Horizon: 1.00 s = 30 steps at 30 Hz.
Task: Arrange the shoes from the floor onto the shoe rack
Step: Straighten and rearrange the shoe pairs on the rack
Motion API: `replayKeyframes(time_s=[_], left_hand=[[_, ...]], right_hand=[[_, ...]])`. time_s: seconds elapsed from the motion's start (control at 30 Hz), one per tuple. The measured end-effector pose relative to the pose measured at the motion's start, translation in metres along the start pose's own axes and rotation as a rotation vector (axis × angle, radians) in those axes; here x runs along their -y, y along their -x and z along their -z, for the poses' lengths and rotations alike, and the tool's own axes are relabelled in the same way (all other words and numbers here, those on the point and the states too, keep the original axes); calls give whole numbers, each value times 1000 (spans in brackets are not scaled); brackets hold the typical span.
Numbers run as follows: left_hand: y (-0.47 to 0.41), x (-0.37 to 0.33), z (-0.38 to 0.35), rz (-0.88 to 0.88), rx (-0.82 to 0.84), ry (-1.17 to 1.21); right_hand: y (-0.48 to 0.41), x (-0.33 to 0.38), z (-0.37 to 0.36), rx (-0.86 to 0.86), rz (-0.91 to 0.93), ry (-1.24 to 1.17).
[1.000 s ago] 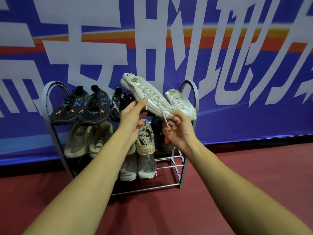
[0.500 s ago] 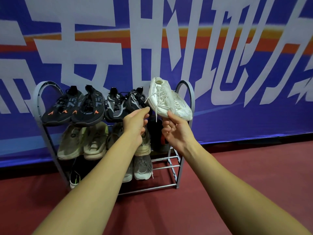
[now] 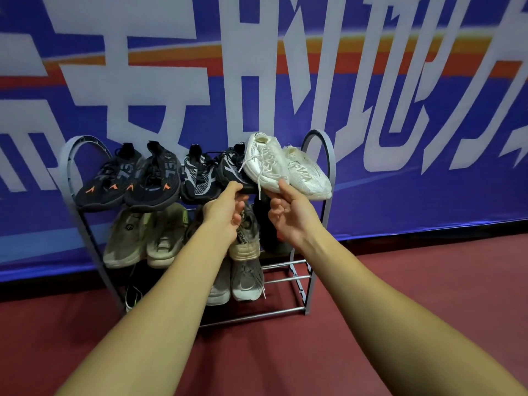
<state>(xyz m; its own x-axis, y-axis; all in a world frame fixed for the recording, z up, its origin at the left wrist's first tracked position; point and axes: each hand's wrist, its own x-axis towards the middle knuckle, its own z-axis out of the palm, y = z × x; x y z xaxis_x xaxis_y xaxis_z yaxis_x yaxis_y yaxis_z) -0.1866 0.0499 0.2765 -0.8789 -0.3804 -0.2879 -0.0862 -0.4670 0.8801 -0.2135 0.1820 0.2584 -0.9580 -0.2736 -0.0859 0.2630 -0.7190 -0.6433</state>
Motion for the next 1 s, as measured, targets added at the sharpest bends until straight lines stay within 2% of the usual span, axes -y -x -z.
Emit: replayKeyframes(time_s=[0.23, 0.43, 0.8, 1.0], left_hand=[[-4, 1, 9, -7, -9, 3], [-3, 0, 8, -1, -7, 60], [-5, 2, 18, 22, 115, -12], [-6, 10, 25, 22, 164, -40]], right_hand=[[0, -8, -1, -97, 42, -36], [7, -12, 1, -95, 79, -51], [5, -6, 11, -109, 54, 182], [14, -2, 20, -184, 162, 392]])
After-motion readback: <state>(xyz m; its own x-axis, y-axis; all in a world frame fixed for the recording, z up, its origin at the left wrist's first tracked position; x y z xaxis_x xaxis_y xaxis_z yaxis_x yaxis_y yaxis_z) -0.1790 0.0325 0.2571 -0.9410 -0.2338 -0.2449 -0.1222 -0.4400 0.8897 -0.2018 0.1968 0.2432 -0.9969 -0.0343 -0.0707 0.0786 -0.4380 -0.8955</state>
